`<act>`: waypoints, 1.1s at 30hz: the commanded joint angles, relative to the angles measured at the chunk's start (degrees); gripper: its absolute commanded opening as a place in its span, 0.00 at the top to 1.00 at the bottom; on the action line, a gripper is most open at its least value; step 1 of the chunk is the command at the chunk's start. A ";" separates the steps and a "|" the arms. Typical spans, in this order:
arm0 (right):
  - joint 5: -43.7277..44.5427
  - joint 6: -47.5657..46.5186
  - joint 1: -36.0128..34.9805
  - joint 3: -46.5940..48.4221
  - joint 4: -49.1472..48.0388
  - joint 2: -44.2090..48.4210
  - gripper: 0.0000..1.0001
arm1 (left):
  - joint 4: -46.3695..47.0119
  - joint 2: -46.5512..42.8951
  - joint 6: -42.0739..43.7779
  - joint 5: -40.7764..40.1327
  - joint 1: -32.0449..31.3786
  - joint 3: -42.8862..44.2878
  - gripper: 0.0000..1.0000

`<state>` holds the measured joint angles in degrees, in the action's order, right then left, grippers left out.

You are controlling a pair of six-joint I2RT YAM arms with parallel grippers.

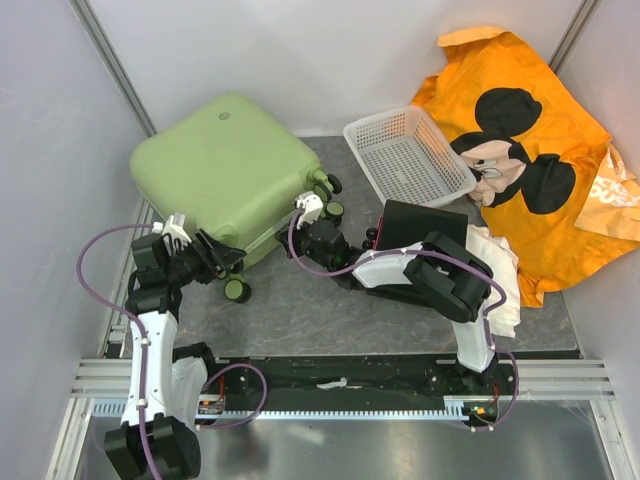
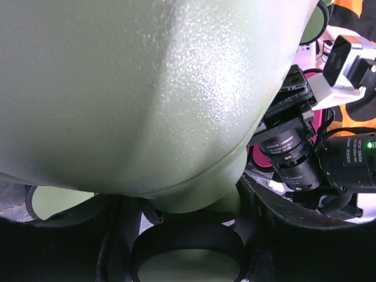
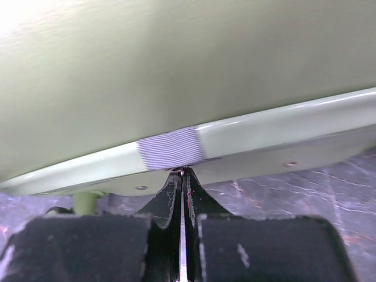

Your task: Open, take out, and arrange the luggage

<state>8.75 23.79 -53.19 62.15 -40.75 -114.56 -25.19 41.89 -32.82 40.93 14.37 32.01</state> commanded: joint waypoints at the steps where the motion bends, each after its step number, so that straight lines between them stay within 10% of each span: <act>1: 10.66 -2.96 7.04 -2.29 5.06 2.76 1.00 | 2.52 -0.67 0.83 -4.01 0.48 3.94 0.98; 33: 22.54 -3.75 10.39 -3.53 9.11 7.16 1.00 | -10.58 -7.52 8.64 -28.88 0.57 16.07 0.99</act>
<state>22.33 21.32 -46.65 60.12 -35.57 -110.21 -42.30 37.52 -27.16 20.53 13.93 41.43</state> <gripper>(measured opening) 0.009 0.630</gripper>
